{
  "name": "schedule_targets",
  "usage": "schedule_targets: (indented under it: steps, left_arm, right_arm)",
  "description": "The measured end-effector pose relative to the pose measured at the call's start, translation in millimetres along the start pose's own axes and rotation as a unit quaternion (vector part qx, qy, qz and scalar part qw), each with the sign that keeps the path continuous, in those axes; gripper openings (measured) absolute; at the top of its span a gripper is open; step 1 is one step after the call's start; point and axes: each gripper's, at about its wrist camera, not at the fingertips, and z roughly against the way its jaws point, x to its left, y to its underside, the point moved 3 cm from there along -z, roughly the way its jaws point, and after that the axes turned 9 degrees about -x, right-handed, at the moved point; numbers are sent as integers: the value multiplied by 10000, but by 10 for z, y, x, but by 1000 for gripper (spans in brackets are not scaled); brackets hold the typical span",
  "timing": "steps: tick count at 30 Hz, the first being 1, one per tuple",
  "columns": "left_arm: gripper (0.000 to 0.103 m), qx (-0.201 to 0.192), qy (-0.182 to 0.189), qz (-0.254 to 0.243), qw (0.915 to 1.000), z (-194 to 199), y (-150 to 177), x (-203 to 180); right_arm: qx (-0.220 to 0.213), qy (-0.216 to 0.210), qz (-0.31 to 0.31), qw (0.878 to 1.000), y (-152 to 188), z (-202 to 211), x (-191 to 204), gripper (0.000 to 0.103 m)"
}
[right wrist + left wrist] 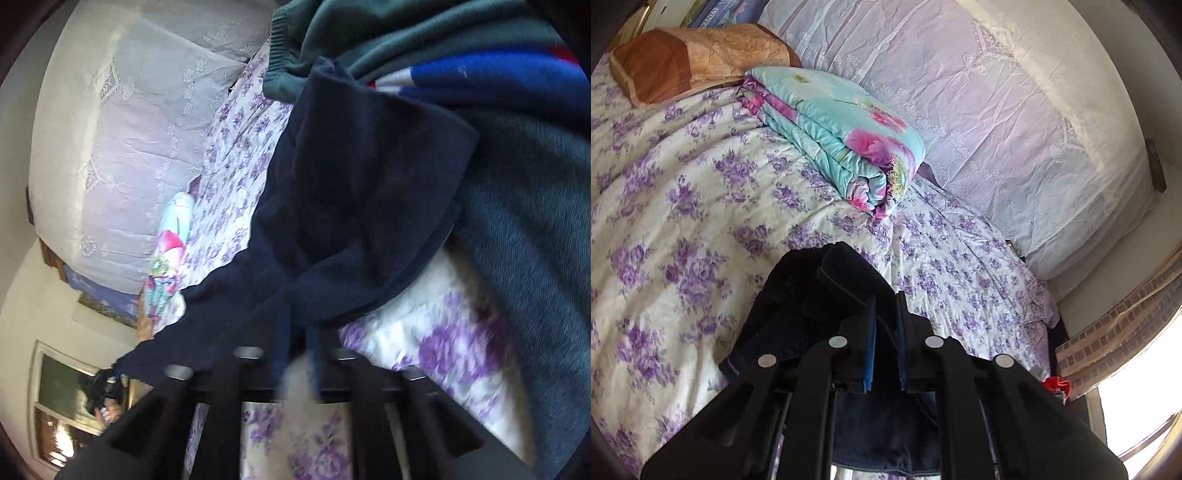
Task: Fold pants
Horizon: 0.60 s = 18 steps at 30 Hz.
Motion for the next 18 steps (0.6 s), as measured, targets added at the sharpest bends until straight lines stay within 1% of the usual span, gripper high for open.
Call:
schedule_targets:
  steps: [1, 3, 4, 6, 7, 8, 10, 11, 12, 13, 14, 15, 16, 17, 18]
  left_arm:
    - [9, -4, -24, -31, 10000, -23, -16, -13]
    - [9, -32, -75, -115, 9999, -65, -61, -51]
    - [8, -45, -93, -148, 9998, -87, -92, -70]
    - [8, -112, -115, -174, 9997, -152, -193, -129]
    - [5, -183, -124, -172, 9996, -182, -250, -159]
    - [0, -404, -164, -206, 9988, -196, -345, -204]
    - [0, -1071, -386, -401, 9927, -142, -562, -303]
    - [0, -1294, -389, -410, 9900, -163, -717, -349]
    - [0, -1210, -359, -403, 9912, -256, -817, -371]
    - [0, -1024, -325, -308, 9937, -383, -896, -358]
    - [0, -795, -355, 14, 9962, -534, -922, -272]
    - [0, -541, -356, 117, 9978, -640, -878, -224]
    - [0, -355, -346, 26, 9988, -688, -812, -221]
    - [0, -165, -431, -337, 9984, -675, -652, -227]
    - [0, -105, -495, -555, 9972, -630, -546, -222]
  right_arm:
    - [-51, 34, 176, 9998, -11, 19, 78, 6]
    - [-195, 8, 833, 9963, -79, 91, 386, 5]
    - [-230, -151, 1116, 9934, -153, 111, 600, 5]
    - [-316, -317, 1391, 9893, -320, 81, 872, 5]
    - [-437, -387, 1565, 9860, -483, 32, 1056, 5]
    - [-501, -410, 1658, 9840, -599, -13, 1162, 4]
    - [-660, -478, 1807, 9802, -978, -231, 1417, 4]
    - [-677, -466, 1813, 9800, -1099, -338, 1493, 4]
    - [-674, -385, 1824, 9801, -1285, -546, 1579, 4]
    - [-635, -303, 1848, 9803, -1389, -692, 1627, 3]
    - [-590, -129, 1833, 9812, -1553, -956, 1637, 1]
    - [-592, -17, 1753, 9827, -1633, -1104, 1616, 0]
    - [-549, 19, 1667, 9845, -1683, -1237, 1592, 0]
    - [-462, -9, 1640, 9854, -1709, -1380, 1593, 0]
    - [-458, -3, 1672, 9849, -1711, -1436, 1599, 0]
